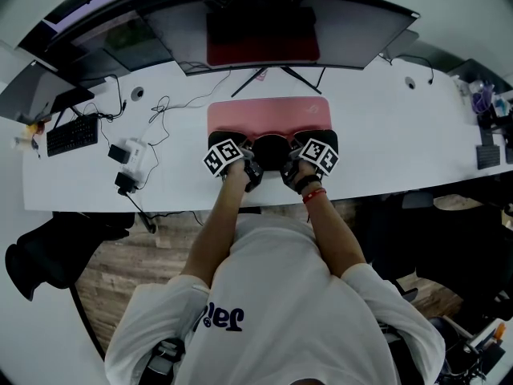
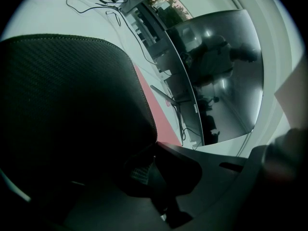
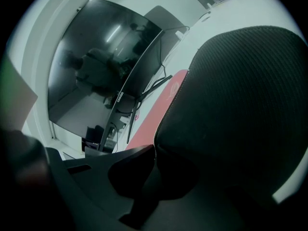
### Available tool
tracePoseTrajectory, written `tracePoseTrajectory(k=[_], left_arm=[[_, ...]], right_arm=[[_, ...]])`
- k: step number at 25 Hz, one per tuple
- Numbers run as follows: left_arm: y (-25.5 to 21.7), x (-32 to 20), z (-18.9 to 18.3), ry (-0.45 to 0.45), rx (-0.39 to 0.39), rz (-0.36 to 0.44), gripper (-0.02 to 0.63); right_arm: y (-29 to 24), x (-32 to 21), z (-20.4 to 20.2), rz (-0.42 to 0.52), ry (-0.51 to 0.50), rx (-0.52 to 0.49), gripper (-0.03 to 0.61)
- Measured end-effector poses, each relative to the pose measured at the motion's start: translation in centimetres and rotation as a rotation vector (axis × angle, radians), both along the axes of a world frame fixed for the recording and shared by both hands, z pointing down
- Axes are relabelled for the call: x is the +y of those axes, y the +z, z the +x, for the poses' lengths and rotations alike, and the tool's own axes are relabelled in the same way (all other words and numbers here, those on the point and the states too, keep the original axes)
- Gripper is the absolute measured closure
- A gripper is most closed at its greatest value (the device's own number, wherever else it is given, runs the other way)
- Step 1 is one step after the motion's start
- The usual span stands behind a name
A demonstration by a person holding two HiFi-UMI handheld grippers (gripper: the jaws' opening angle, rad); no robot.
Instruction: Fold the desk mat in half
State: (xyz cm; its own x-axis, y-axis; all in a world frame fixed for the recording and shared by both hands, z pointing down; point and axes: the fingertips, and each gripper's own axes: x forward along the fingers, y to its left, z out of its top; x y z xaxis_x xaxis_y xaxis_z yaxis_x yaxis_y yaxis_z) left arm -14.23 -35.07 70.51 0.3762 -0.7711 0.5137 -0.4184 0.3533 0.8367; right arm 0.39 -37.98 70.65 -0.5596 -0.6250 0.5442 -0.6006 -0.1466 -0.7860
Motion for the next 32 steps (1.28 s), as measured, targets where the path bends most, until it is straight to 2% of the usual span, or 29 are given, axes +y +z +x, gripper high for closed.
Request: tracePoseTrajectory(k=[32], left_arm=[[-0.2,-2.8,-1.2,-0.008,0.036,0.036,0.583]], right_arm=[[-0.1,-3.1,-1.1,0.017,-0.007,-0.002,0.548]])
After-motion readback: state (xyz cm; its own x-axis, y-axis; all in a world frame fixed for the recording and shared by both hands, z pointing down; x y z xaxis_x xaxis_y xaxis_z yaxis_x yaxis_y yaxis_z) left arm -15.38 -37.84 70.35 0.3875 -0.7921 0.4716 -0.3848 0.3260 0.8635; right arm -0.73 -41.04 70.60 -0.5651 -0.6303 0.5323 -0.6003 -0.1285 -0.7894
